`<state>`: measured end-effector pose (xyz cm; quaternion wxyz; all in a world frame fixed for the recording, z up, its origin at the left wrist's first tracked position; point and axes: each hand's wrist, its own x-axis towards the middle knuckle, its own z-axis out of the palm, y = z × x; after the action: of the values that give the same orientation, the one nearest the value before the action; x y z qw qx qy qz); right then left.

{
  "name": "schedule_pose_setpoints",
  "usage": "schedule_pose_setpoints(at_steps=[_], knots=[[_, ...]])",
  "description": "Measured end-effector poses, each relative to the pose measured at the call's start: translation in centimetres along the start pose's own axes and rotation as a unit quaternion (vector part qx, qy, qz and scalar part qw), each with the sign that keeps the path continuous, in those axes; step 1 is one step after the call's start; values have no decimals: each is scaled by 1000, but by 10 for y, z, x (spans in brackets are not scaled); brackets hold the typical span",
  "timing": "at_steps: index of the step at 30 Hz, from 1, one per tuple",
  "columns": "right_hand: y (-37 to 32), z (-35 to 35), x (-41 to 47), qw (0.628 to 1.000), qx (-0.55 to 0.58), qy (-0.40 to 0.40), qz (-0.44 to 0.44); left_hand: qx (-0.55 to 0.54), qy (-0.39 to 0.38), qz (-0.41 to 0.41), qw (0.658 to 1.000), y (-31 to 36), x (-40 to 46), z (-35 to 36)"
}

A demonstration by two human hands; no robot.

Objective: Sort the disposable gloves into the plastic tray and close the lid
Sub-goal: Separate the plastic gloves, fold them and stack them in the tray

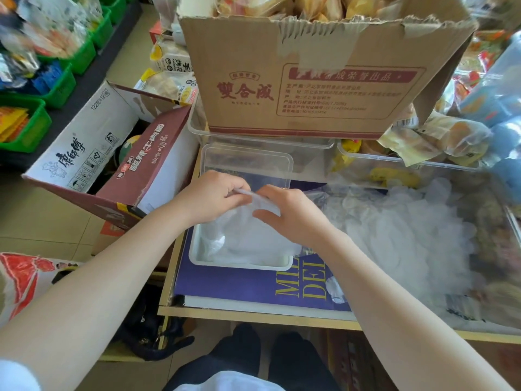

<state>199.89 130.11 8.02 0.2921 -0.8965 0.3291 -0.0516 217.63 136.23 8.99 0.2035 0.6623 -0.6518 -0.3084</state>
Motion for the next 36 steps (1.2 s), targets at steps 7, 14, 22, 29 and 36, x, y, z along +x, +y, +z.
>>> schedule_pose_setpoints(at_steps=[7, 14, 22, 29, 36], knots=[[-6, 5, 15, 984, 103, 57, 133, 160, 331, 58, 928, -7, -20, 23], [-10, -2, 17, 986, 125, 33, 105, -56, 238, -24, 969, 6, -20, 49], [-9, -3, 13, 991, 125, -13, 41, -244, 150, -93, 954, -1, -21, 46], [17, 23, 13, 968, 184, -72, 156, -223, 166, -259, 925, -42, -26, 67], [33, 66, 8, 963, 64, -54, 255, -69, 160, -358, 917, -54, -18, 84]])
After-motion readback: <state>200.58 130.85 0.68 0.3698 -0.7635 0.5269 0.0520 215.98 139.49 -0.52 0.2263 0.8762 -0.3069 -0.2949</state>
